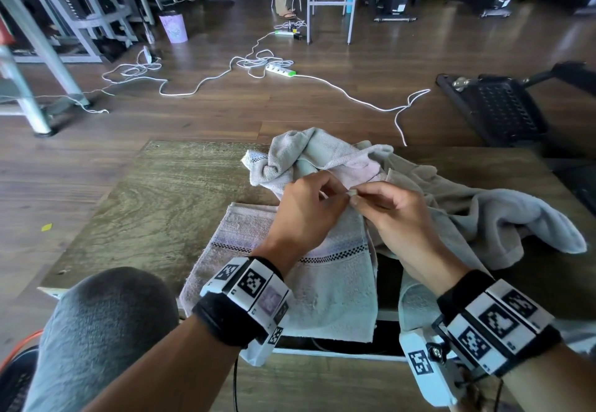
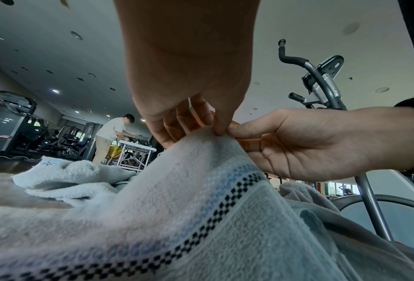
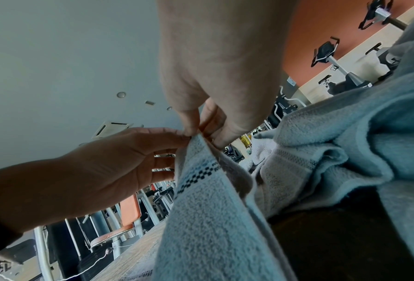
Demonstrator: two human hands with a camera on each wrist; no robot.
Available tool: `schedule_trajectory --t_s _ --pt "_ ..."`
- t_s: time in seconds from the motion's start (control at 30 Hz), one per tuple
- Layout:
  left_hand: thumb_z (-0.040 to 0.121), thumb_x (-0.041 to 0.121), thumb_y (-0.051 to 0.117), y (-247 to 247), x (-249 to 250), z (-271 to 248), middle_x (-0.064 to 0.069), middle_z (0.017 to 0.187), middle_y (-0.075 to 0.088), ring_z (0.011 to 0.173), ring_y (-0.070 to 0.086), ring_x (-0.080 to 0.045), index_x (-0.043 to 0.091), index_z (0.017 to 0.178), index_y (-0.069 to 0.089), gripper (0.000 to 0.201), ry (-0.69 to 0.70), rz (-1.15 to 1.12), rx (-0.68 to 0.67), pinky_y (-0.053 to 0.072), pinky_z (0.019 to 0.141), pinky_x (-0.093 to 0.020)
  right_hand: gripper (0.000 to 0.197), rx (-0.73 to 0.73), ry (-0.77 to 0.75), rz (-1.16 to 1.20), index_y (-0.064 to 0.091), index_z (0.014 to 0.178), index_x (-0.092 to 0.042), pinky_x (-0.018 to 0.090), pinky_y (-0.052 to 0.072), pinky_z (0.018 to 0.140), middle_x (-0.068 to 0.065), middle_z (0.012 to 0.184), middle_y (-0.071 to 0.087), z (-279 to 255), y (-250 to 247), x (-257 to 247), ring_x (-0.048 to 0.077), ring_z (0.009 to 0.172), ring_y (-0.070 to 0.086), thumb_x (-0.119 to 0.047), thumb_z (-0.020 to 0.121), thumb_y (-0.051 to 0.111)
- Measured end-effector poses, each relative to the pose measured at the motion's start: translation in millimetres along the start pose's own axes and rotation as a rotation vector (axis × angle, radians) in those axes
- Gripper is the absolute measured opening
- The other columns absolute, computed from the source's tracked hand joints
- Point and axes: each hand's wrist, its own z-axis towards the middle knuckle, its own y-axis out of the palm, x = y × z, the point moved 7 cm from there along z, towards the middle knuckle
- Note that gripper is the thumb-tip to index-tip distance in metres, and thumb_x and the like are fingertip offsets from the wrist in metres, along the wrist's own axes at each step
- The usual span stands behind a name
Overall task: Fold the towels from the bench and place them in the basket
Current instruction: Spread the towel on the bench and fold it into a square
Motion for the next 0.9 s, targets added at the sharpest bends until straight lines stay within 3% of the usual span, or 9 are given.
schedule_trajectory --t_s 0.33,0.43,0.6,0.73,0.9 --pt "0.082 0.018 0.072 0.2 0.6 -1.5 0.005 0.078 0.07 0.07 0.062 -0.007 0.013 0.081 0.07 0.005 0.037 0.065 0.053 0.052 0.067 -0.028 0.014 -0.001 0.043 0.024 0.076 0.097 -0.021 0.035 0.056 0.093 -0.002 0.093 0.078 -0.9 -1.0 1.7 0.014 0.092 0.074 -0.013 0.086 0.077" --pt "0.082 0.019 0.072 -0.3 1.6 -1.6 0.001 0.08 0.067 0.072 0.062 -0.011 0.011 0.079 0.068 0.009 0.061 0.103 0.074 0.051 0.065 -0.028 0.013 0.0 0.044 0.011 0.077 0.098 -0.02 0.038 0.057 0.094 -0.003 0.092 0.078 -1.4 -1.2 1.0 0.013 0.092 0.074 -0.015 0.086 0.077" --pt "0.082 0.017 0.072 -0.3 2.1 -1.3 -0.001 0.083 0.069 0.079 0.064 -0.014 0.008 0.08 0.068 0.01 0.086 0.095 0.077 0.051 0.072 -0.031 0.012 0.002 0.043 0.008 0.078 0.095 -0.022 0.041 0.056 0.096 -0.004 0.092 0.078 -0.9 -1.1 -1.0 0.013 0.092 0.074 -0.015 0.086 0.077" --pt "0.082 0.024 0.071 0.2 1.2 -1.9 0.001 0.083 0.072 0.08 0.065 -0.013 0.009 0.081 0.07 0.015 0.083 0.095 0.068 0.051 0.076 -0.03 0.014 -0.013 0.003 0.0 0.077 0.1 -0.013 0.037 0.057 0.093 -0.001 0.092 0.078 -3.2 1.3 -6.1 0.015 0.092 0.074 -0.017 0.087 0.076" --pt "0.081 0.029 0.067 2.7 -2.8 -2.4 0.003 0.086 0.072 0.084 0.066 -0.01 0.012 0.083 0.07 0.017 0.062 0.077 0.031 0.053 0.081 -0.032 0.013 -0.018 -0.024 -0.046 0.077 0.101 -0.016 0.026 0.056 0.088 -0.005 0.092 0.078 -1.9 2.7 -3.2 0.01 0.091 0.073 -0.018 0.089 0.074"
